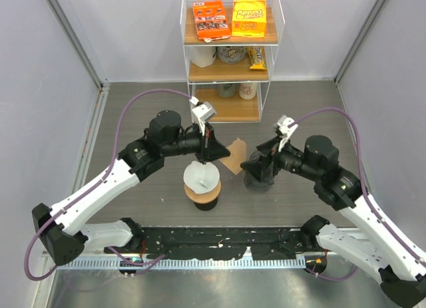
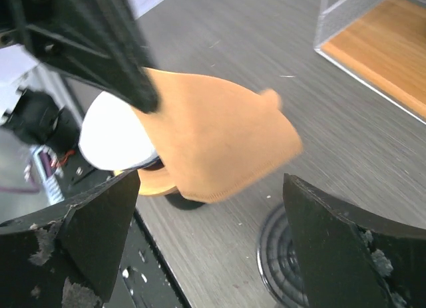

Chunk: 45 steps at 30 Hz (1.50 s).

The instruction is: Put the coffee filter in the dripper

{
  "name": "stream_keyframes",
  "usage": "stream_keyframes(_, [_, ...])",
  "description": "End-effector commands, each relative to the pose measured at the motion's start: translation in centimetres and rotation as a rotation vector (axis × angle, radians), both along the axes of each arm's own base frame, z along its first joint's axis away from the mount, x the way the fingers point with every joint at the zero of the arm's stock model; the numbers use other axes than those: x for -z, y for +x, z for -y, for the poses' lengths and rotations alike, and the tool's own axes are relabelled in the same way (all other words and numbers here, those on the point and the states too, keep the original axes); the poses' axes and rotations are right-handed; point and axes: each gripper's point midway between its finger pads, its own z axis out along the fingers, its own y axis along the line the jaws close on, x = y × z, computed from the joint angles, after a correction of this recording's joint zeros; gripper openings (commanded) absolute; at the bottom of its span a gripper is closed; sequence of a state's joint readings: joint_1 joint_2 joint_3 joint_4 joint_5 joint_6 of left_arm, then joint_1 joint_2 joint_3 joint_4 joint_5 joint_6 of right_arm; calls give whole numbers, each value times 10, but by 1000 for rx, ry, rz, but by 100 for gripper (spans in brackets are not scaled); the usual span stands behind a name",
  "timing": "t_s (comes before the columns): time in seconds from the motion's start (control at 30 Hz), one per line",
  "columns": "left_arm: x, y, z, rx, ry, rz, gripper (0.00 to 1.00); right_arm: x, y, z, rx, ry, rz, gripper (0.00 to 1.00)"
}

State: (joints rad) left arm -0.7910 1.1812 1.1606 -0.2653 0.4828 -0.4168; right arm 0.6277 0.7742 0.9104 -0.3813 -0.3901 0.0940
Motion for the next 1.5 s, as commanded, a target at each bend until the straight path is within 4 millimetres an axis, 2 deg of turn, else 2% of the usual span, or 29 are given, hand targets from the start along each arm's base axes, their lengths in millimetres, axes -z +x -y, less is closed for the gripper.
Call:
stream_keyframes(0.0, [-32,-12,-13,84,-8,252,0,-13,16,32,289,141,-30,96])
stream_keyframes(0.03, [-34,-12,-16,88,-5,283,0,-10,17,35,312,160,-35,95])
stream_keyframes(0.07, [-36,-13,-18,95,-4,321,0,-19,8,34,281,211,-27,95])
stream_keyframes(0.1, [-38,-14,-20,104,-4,358,0,-14,6,29,257,238,-20,95])
stream_keyframes(0.23, [-49,-29,-26,176,-37,491,0,-37,-20,12,87,472,37,95])
stream_keyframes(0.4, [-61,-47,-33,221,-110,558,0,-55,-45,0,-86,601,86,96])
stream_keyframes(0.67, [-61,-65,-34,309,-153,604,0,-77,-55,-17,-247,675,104,100])
stream_keyframes(0.73, [-59,-70,-33,343,-162,613,0,-84,-53,-20,-253,696,90,96])
stream_keyframes(0.8, [-60,-74,-33,368,-171,616,0,-90,-58,-23,-294,684,106,93])
stream_keyframes(0.97, [-58,-75,-36,357,-160,628,0,-83,-74,-24,-380,622,152,87])
stream_keyframes(1.07, [-60,-90,-40,426,-187,668,0,-70,-76,-21,-366,526,180,88])
stream_keyframes(1.17, [-58,-99,-44,474,-190,700,0,-57,-67,-13,-293,420,234,93])
stream_keyframes(1.2, [-57,-99,-44,477,-187,706,0,-61,-70,-10,-292,412,277,94])
stream_keyframes(1.33, [-53,-106,-45,554,-168,719,0,-57,-79,-8,-349,338,346,95])
stream_keyframes(1.47, [-54,-109,-43,618,-147,697,0,-52,-75,-10,-359,272,341,94])
